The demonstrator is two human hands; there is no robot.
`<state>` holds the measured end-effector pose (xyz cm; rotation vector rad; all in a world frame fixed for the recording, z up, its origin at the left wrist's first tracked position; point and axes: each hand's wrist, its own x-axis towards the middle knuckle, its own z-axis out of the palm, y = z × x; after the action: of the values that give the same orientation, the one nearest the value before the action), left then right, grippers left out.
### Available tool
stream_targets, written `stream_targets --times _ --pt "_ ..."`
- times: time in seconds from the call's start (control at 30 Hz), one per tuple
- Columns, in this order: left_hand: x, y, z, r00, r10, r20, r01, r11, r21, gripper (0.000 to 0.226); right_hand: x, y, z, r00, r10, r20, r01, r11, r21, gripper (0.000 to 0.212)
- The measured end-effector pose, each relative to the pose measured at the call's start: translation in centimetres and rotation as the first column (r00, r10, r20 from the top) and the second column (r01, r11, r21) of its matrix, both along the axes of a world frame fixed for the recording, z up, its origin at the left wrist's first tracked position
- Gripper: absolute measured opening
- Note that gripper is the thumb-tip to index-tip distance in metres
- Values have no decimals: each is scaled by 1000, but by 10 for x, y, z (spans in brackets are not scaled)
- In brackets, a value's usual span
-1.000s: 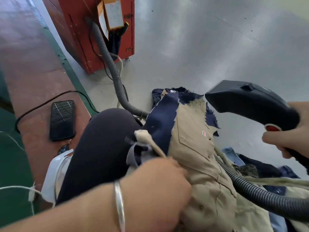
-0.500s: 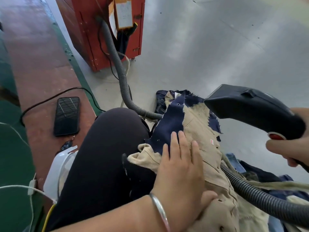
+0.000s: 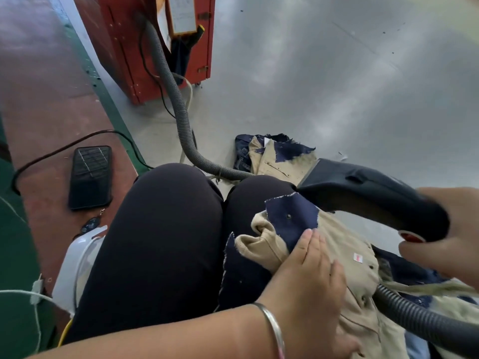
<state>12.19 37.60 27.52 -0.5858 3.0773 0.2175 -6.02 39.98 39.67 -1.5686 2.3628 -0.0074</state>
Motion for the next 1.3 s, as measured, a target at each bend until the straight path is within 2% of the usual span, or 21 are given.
stream_targets --times 0.1,0.2,0.27,0.33,0.47,0.5,0.57,0.63,0.7,0.77,0.8,0.83,0.87,0.9,1.0,1.03,1.1,1.17,1.3 --pt "2 0 -3 1000 -27 -3 27 999 25 90 7 4 4 1000 -1 -11 1 1000 28 41" --pt "4 -1 -4 1000 -22 1 22 998 50 89 23 -7 -1 995 62 -75 -51 989 136 48" --pt "6 -1 -3 1000 -17 -10 17 999 38 88 43 -23 -8 989 116 -89 -97 975 198 39" --pt "6 -2 -2 1000 -11 -12 12 1000 29 87 47 -46 -15 995 89 -51 -81 986 144 16" --pt "11 3 2 1000 8 -7 -8 998 -61 84 44 -80 -13 996 84 -22 -83 995 54 14" --pt "14 5 -3 999 40 4 -39 995 -94 79 42 -81 -5 997 73 8 -73 997 36 13" --pt "22 11 -4 994 108 7 -108 994 -35 65 39 -76 13 995 44 87 -41 999 -27 13" --pt "27 21 -7 987 140 -80 -135 989 61 42 44 -58 25 996 28 80 -24 999 -45 15" --pt "32 28 -12 970 190 -152 -187 982 30 31 54 -35 22 996 76 51 -76 997 -13 27" --pt "35 36 -14 954 238 -181 -247 969 -27 29 63 -18 8 970 -18 243 21 1000 -10 37" --pt "36 38 -10 950 275 -151 -281 959 -23 37 64 -9 -1 976 23 218 -18 1000 -23 39" --pt "37 40 -8 946 295 -131 -301 953 -23 46 69 -2 -1 985 140 97 -151 981 121 30" --pt "36 41 -7 941 315 -125 -319 947 -15 51 74 0 -2 977 208 -50 -190 951 246 19" --pt "34 42 -7 938 324 -123 -331 943 -34 54 81 -4 -1 943 274 -191 -192 913 359 19" --pt "31 38 -6 941 329 -80 -326 944 41 46 118 -20 4 863 365 -349 -196 879 434 31" --pt "31 37 -7 948 313 -59 -311 950 37 44 126 -25 1 853 366 -372 -196 886 420 34" --pt "34 34 -6 957 291 13 -291 957 14 57 131 -38 -10 856 363 -368 -272 922 276 36" --pt "35 36 -9 968 249 22 -249 968 -25 64 135 -59 -19 847 378 -373 -353 926 135 32" --pt "37 34 -2 973 215 83 -221 973 61 68 125 -103 -19 885 314 -344 -329 944 14 28"
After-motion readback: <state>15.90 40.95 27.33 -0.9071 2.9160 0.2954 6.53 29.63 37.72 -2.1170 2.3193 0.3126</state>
